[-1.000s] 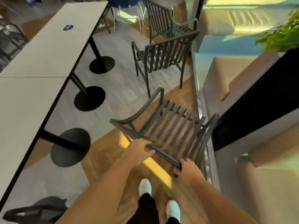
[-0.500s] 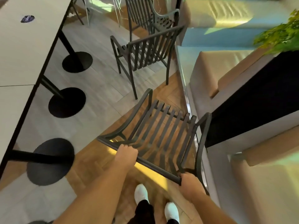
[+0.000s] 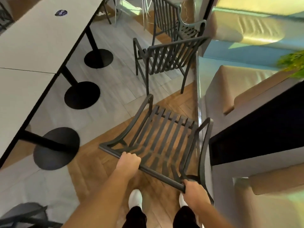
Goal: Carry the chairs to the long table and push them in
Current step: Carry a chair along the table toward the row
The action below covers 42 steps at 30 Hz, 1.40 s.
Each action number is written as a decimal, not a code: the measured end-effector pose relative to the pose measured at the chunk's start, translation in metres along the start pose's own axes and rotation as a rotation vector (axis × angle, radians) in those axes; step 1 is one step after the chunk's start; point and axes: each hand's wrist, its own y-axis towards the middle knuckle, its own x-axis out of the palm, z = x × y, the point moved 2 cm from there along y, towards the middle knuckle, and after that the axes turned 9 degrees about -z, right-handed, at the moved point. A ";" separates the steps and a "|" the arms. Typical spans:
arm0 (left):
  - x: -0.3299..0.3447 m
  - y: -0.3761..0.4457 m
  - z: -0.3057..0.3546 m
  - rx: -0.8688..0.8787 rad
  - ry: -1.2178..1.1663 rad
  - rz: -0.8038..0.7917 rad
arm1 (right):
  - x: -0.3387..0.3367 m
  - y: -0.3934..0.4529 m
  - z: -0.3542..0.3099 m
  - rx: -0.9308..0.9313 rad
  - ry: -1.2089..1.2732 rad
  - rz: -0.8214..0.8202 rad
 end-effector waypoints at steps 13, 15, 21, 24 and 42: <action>0.017 -0.031 0.062 -0.349 -0.353 -0.052 | -0.099 0.057 0.024 -0.337 -0.428 -0.118; 0.024 -0.031 0.064 -0.398 -0.407 -0.048 | -0.113 0.069 0.012 -0.335 -0.480 -0.108; 0.041 -0.043 0.050 -0.515 -0.578 -0.065 | -0.136 0.098 -0.047 -0.386 -0.646 -0.071; 0.052 -0.053 0.038 -0.586 -0.650 -0.088 | -0.135 0.111 -0.082 -0.449 -0.724 -0.056; 0.043 -0.048 -0.020 -1.143 -0.976 -0.100 | -0.166 0.210 -0.294 -0.902 -1.207 -0.169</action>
